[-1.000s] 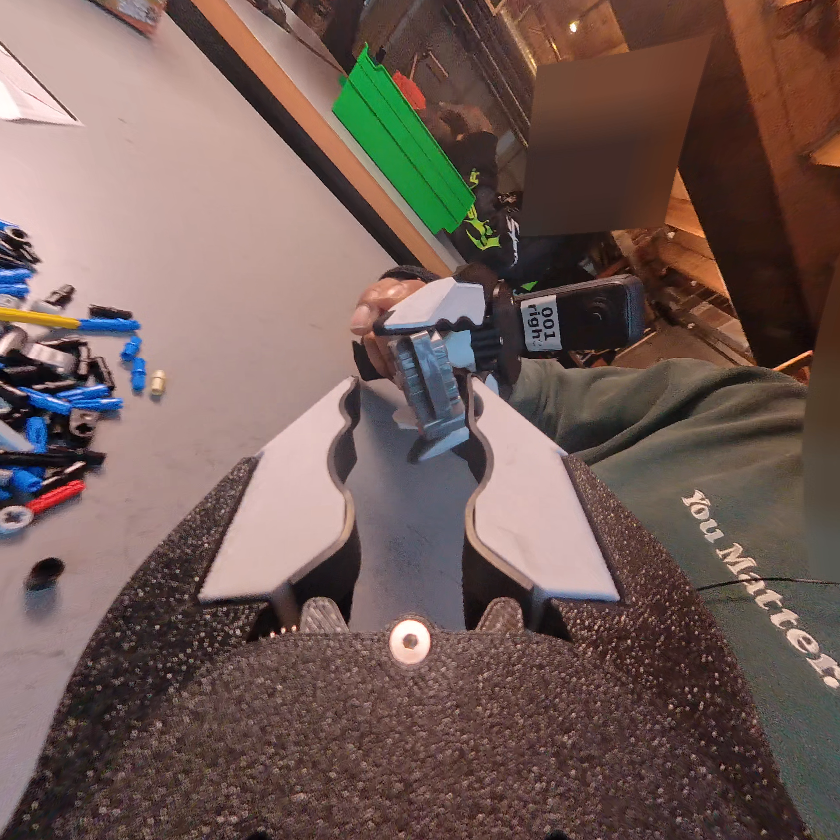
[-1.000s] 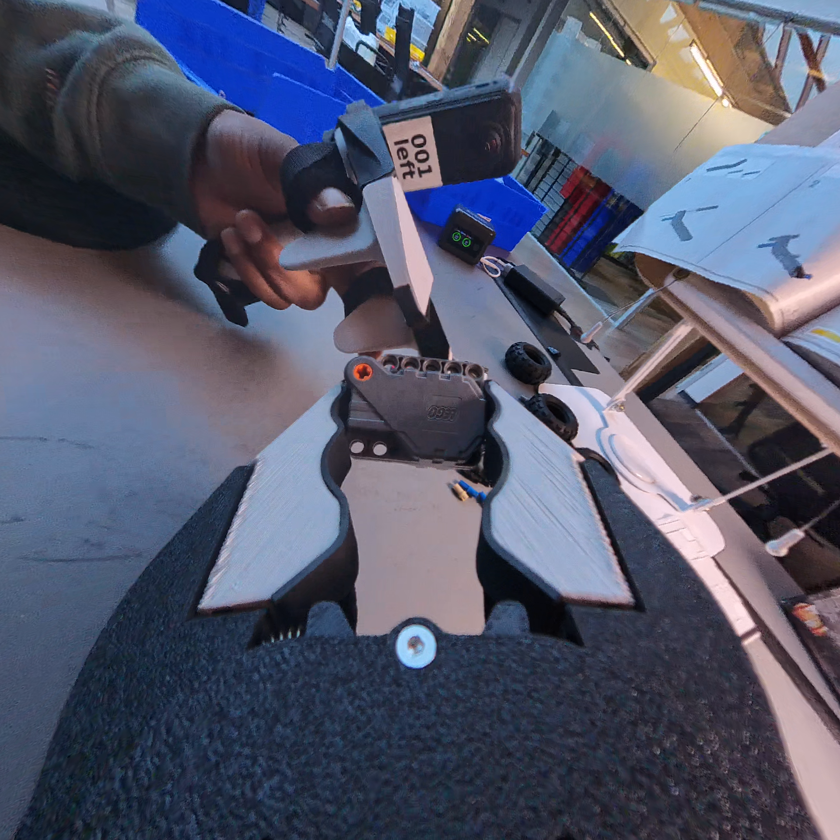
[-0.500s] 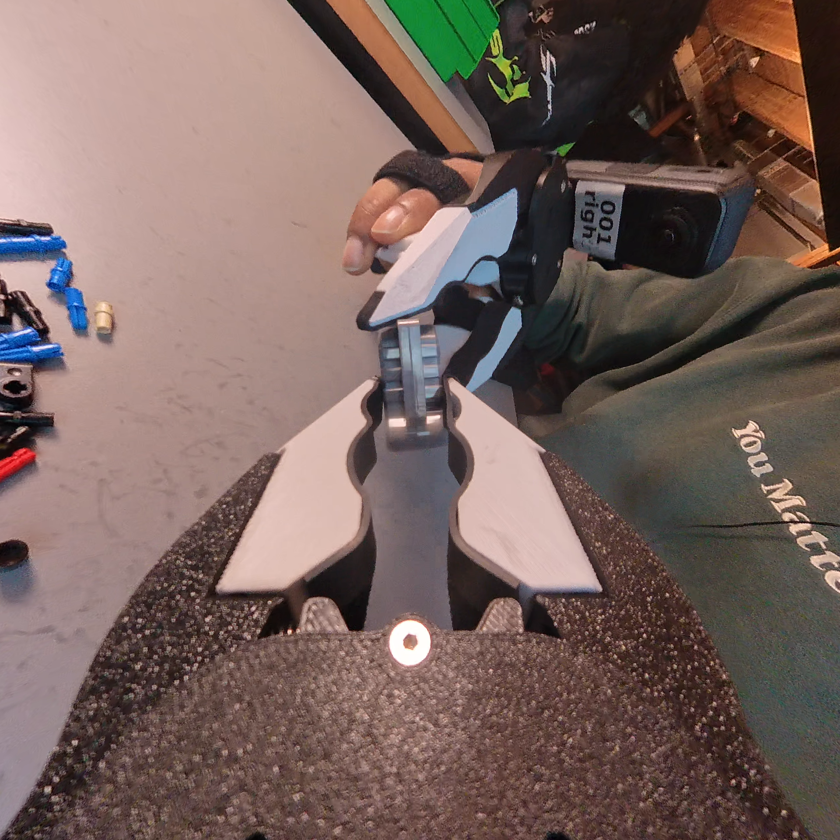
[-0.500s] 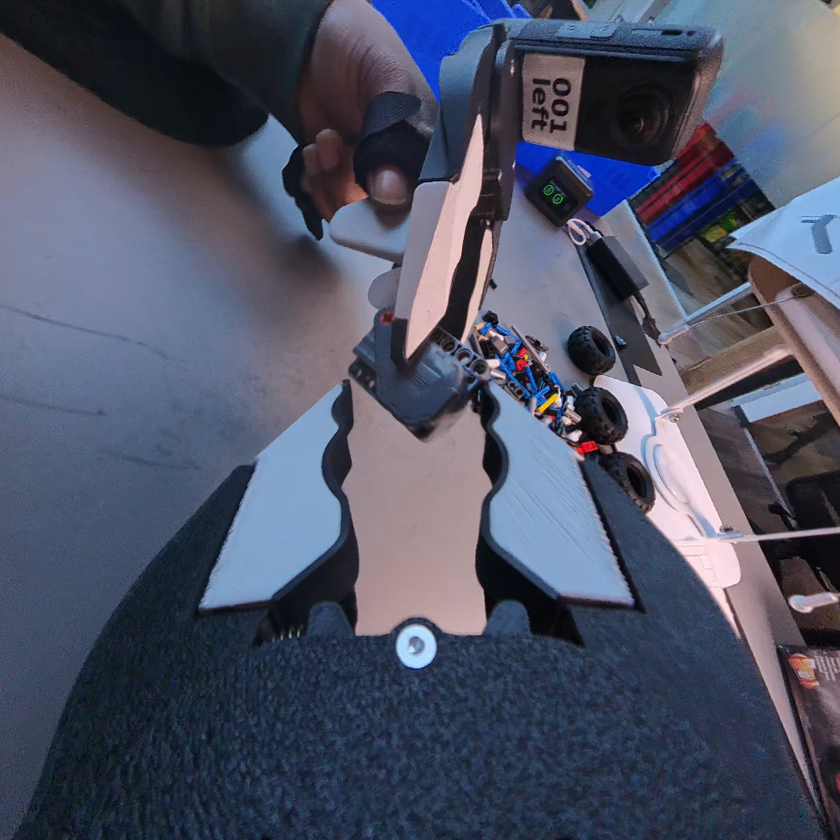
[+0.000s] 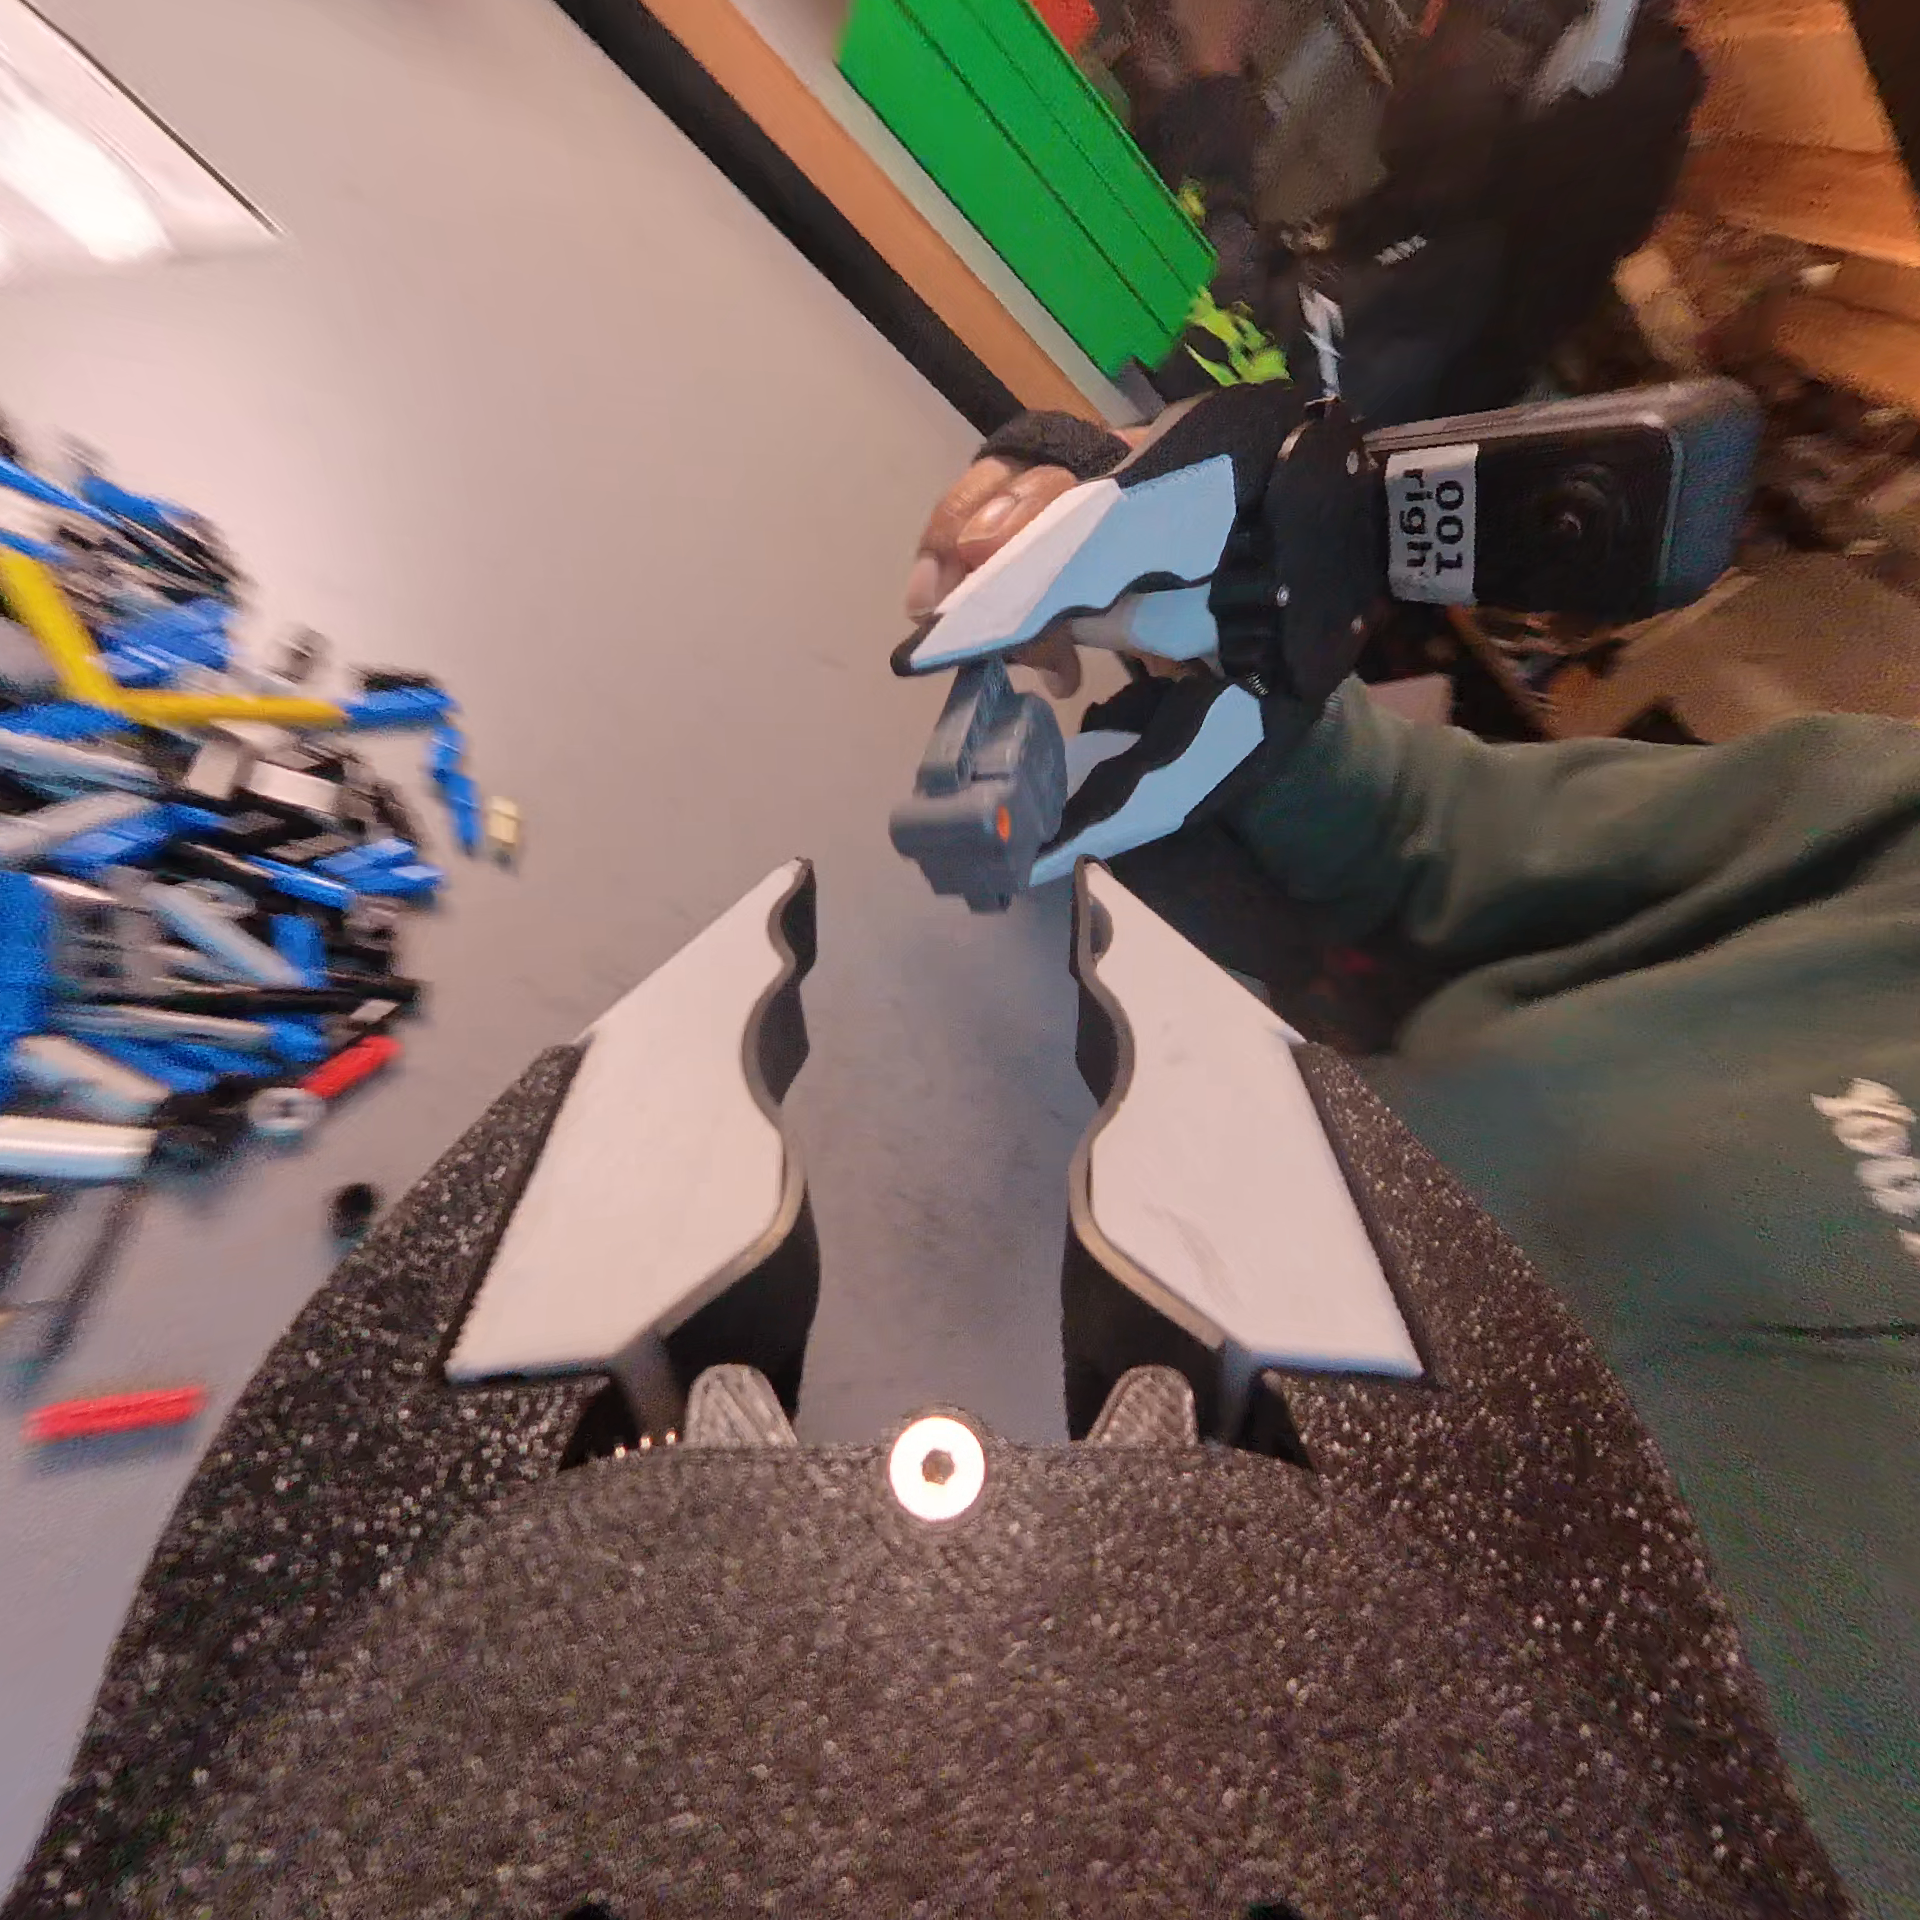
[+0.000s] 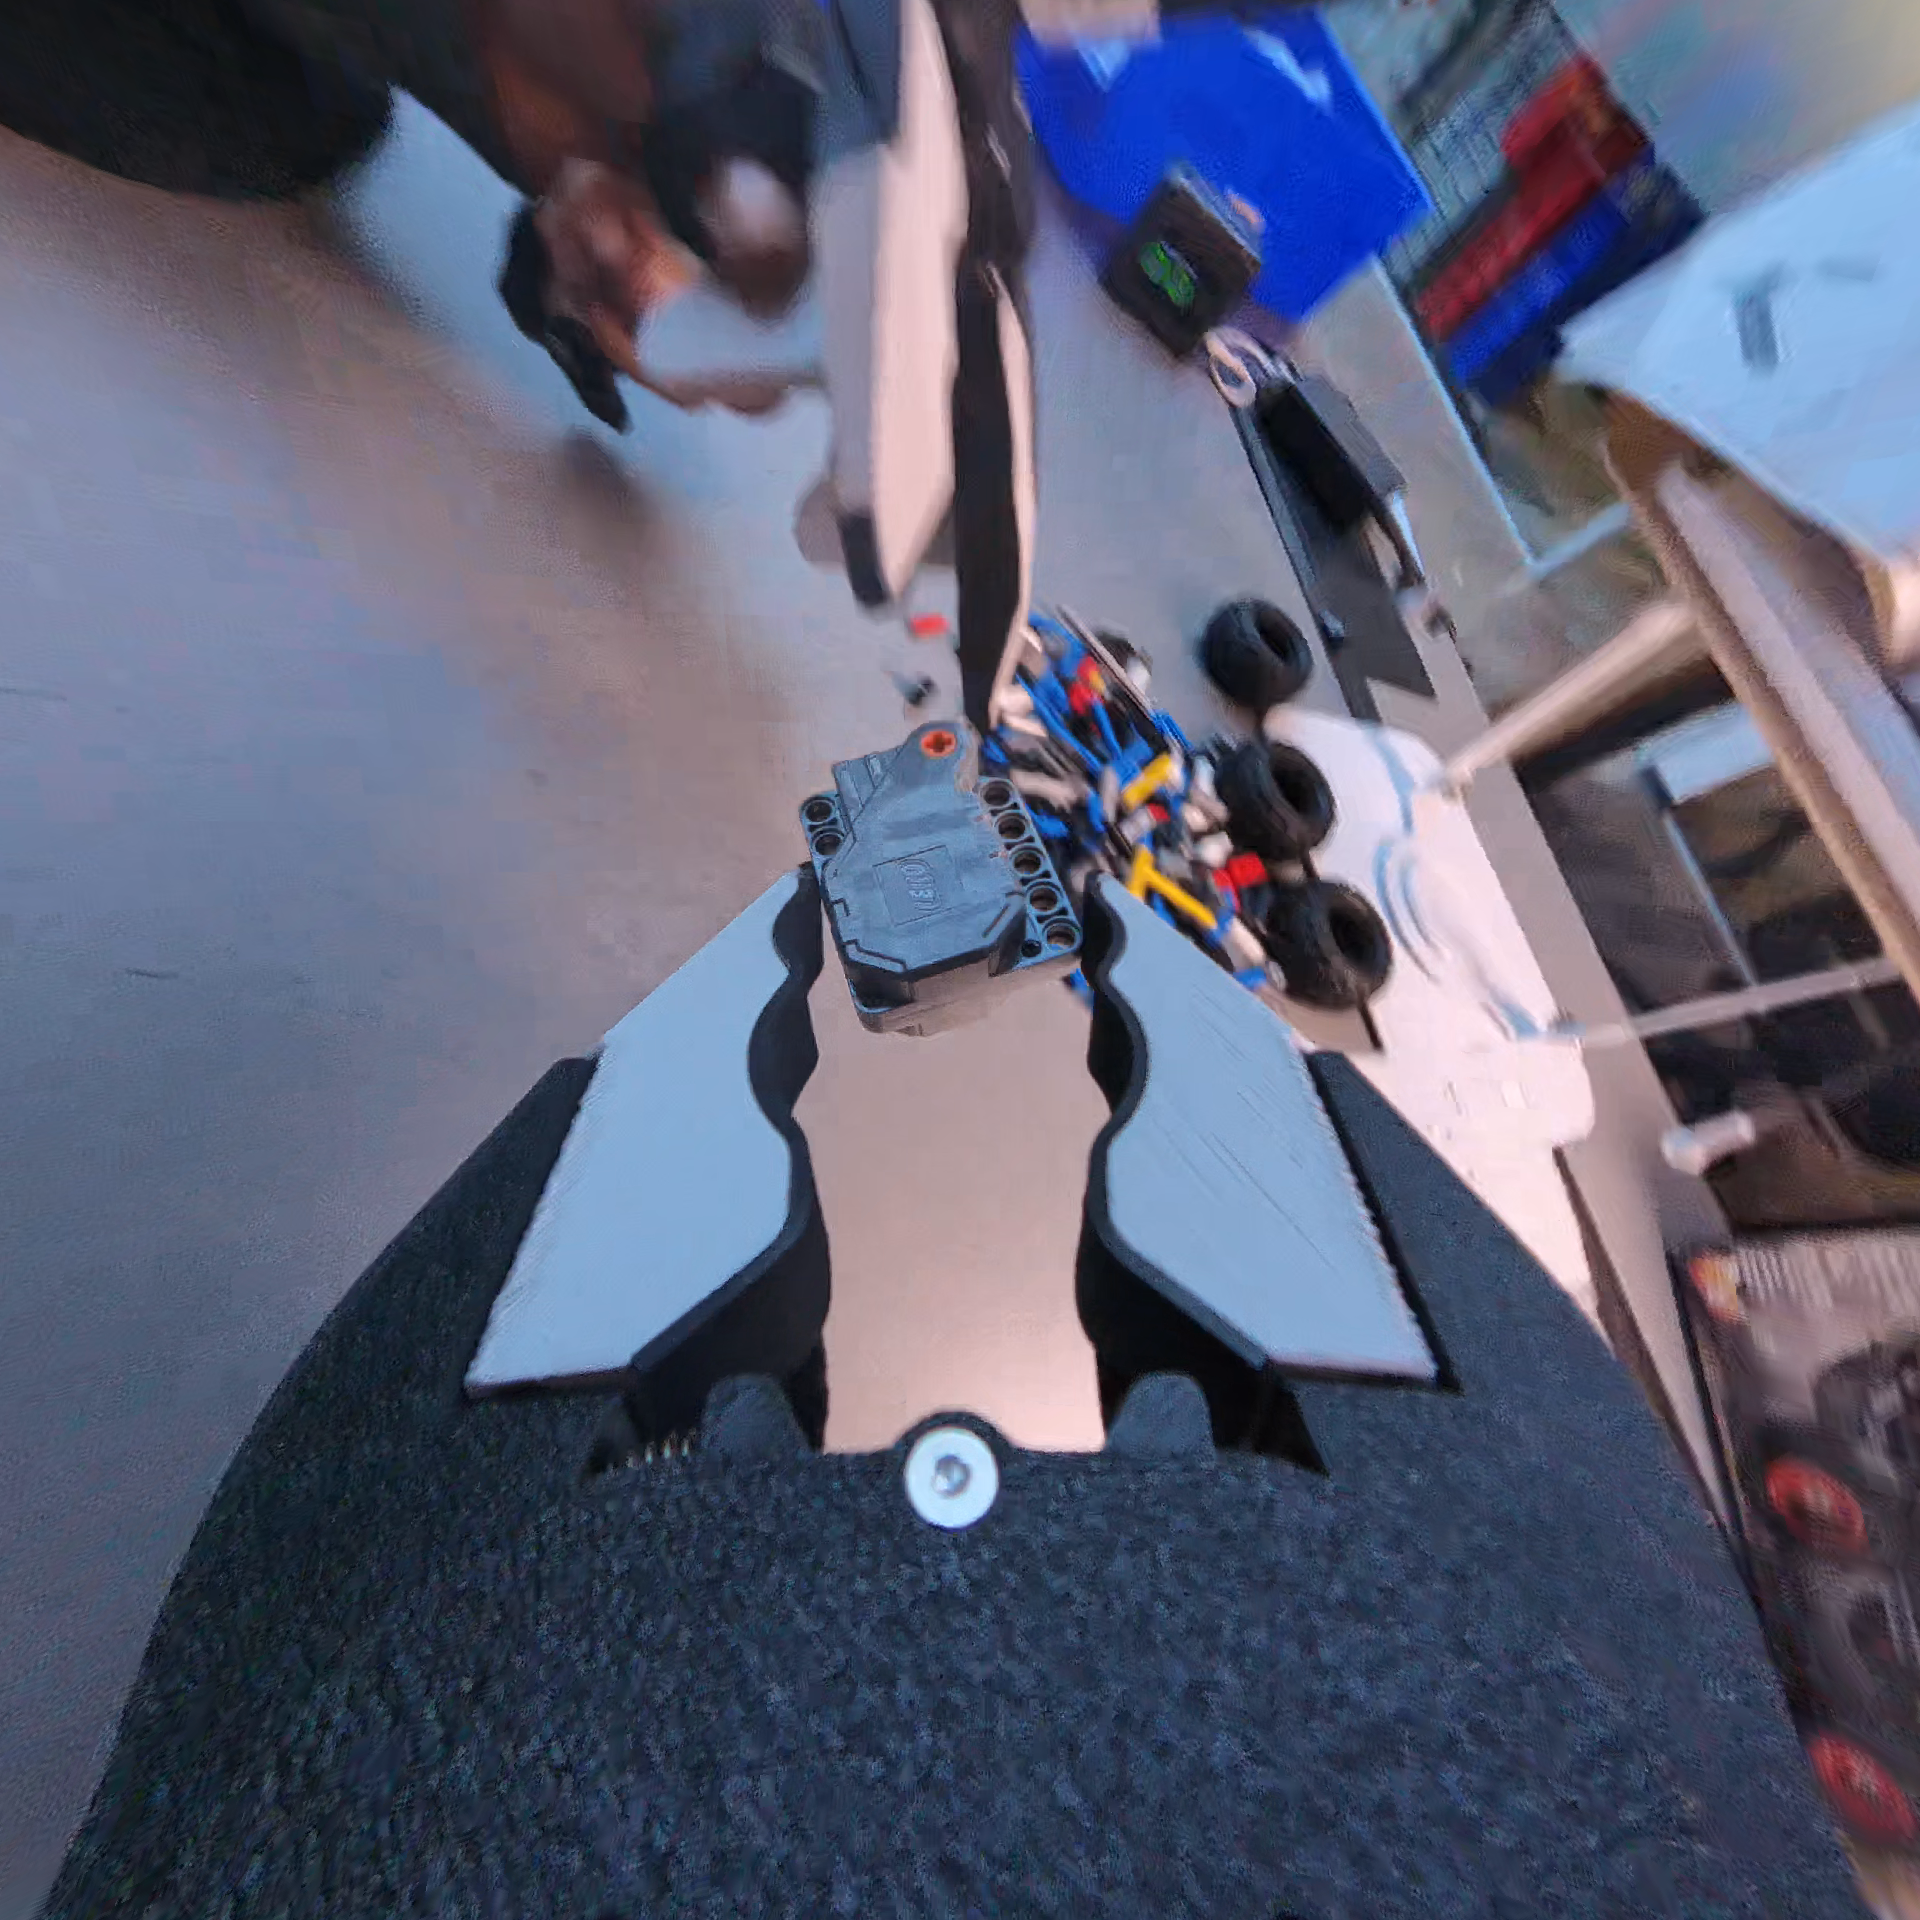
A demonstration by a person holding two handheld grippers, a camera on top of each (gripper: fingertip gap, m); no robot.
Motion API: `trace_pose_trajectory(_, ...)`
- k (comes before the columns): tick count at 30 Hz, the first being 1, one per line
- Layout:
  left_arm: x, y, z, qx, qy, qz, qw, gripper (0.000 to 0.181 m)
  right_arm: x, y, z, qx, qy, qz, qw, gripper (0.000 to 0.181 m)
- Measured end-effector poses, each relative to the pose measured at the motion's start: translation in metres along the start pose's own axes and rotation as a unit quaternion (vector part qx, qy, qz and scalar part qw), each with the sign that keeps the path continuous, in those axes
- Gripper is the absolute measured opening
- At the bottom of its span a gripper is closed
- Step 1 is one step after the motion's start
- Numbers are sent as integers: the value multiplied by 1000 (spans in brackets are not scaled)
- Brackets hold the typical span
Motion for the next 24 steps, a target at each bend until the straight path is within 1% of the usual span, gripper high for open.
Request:
trace_pose_trajectory(2,-7,23,-16,72,-71,-83,991,56,31,14,39,-52,-68,43,995,49)
trace_pose_trajectory(4,-5,45,-25,118,-126,-144,974,64,54,34,81,-95,-148,74,982,49)
trace_pose_trajectory(6,0,61,-26,143,-176,-198,954,68,69,56,114,-119,-215,107,963,49)
trace_pose_trajectory(8,2,73,-22,158,-209,-240,935,71,74,72,139,-138,-264,115,948,49)
trace_pose_trajectory(9,2,76,-19,160,-217,-255,929,74,74,78,150,-148,-278,117,942,49)
trace_pose_trajectory(11,2,79,-13,161,-220,-269,924,78,71,82,169,-173,-307,98,931,48)
trace_pose_trajectory(14,-1,79,-8,158,-211,-276,924,83,70,82,176,-163,-340,87,922,48)
trace_pose_trajectory(16,-3,78,-7,157,-207,-279,924,84,71,82,176,-168,-337,88,922,50)
trace_pose_trajectory(19,-5,77,-6,158,-208,-285,922,86,73,86,175,-180,-325,106,922,58)
trace_pose_trajectory(20,-6,77,-6,159,-209,-289,921,87,76,88,172,-174,-318,119,924,60)
trace_pose_trajectory(22,-7,79,-7,168,-215,-298,915,87,84,94,156,-126,-305,152,932,64)
trace_pose_trajectory(24,-8,82,-10,180,-221,-310,907,87,95,102,128,-48,-279,196,939,64)
Point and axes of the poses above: each gripper's, where its closed fingertips meet, y back along the fingers, z out of its underside, x = y × z across the jaws, the point moved 6 cm from there along y, back along the fingers, and after that the axes turned 5 degrees about -z, right-handed, at the moved point
